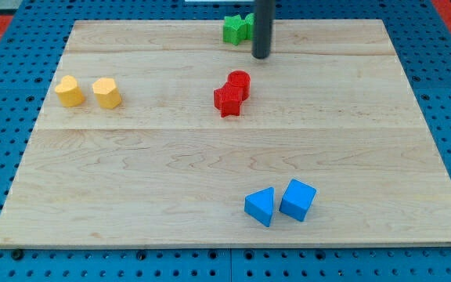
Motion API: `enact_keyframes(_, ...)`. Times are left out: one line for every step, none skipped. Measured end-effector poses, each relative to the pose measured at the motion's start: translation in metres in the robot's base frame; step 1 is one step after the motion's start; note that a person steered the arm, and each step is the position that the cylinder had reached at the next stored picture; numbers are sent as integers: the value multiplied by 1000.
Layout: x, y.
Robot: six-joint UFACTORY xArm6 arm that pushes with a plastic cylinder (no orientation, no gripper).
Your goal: Push the blue blocks towards the bottom left of the board
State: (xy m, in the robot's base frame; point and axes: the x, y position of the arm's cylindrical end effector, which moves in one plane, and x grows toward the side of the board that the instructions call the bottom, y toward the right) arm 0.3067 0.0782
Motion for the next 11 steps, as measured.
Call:
enact_keyframes(122,61)
enact_keyframes(234,65)
enact_keyframes(249,65)
enact_keyframes(260,21)
enact_keyframes(268,40)
enact_keyframes(288,54)
enact_keyframes(284,13)
enact_keyframes(255,-29)
enact_keyframes(256,-72)
enact_keyframes(240,-66)
enact_keyframes(192,-69)
